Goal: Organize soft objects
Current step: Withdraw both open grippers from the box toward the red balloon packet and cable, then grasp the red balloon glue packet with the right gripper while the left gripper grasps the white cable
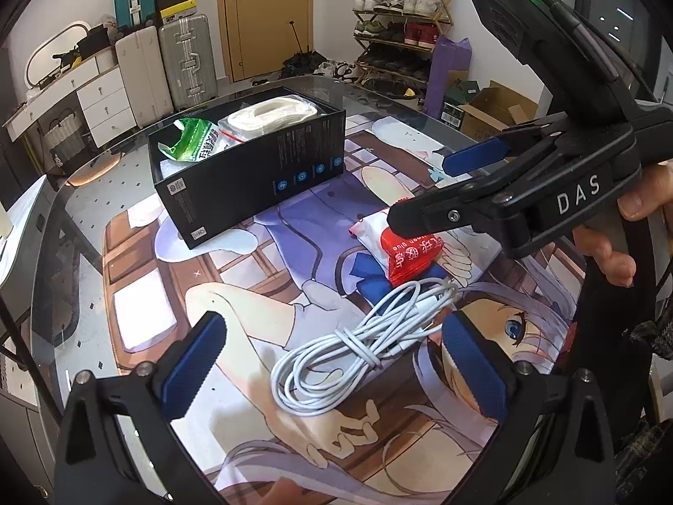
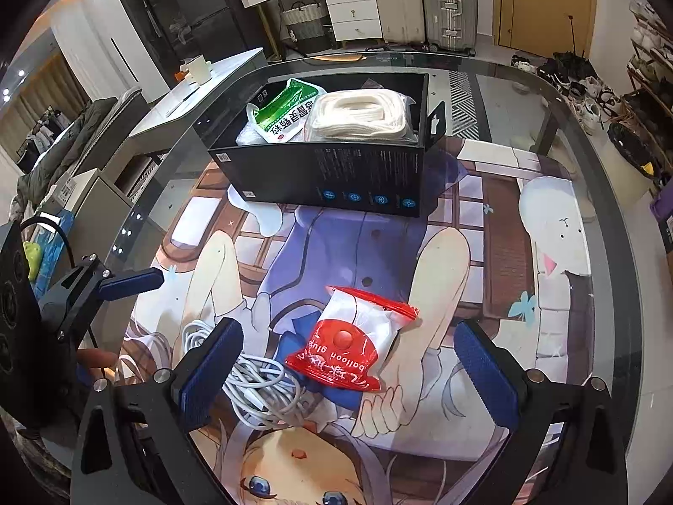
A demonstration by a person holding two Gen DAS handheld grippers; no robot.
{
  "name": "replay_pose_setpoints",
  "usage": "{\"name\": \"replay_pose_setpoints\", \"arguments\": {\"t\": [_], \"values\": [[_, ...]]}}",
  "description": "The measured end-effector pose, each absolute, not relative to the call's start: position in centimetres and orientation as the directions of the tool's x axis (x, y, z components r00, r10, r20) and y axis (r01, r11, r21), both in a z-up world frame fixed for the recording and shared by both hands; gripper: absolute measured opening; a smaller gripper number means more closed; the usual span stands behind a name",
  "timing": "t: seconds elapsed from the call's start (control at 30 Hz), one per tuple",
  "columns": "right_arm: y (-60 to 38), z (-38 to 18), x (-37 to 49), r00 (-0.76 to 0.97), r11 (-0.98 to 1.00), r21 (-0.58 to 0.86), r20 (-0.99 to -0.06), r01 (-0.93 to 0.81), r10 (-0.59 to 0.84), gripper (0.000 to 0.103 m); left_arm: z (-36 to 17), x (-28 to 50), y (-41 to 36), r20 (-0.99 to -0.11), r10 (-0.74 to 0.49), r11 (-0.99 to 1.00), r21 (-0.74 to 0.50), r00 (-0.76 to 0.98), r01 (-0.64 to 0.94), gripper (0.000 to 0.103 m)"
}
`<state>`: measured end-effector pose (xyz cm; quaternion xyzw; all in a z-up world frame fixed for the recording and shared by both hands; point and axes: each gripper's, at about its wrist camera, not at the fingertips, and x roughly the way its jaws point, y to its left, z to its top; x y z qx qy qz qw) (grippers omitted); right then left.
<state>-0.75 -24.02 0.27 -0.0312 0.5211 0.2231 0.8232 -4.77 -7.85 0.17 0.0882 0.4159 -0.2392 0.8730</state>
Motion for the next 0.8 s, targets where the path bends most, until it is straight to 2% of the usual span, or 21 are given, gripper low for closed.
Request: {"name": "replay_pose_setpoints", "arguments": {"t": [0.67,0.8], "values": [[-23.4,-3.0,0.7,0.290,0.916,0.192,-0.908,-0.353,0.302,0.101,-2.1,-4.5,-8.5,-0.790,-0.354,0.850,-0.049,0.501,0.524,0.099],[-22.8,-3.7,1.0,0.277,0.918,0.186,-0.916,-0.350,0.291,0.096,-2.4,-4.6,-8.5,-0.794,-0.353,0.848,-0.047,0.495,0.528,0.099]]}}
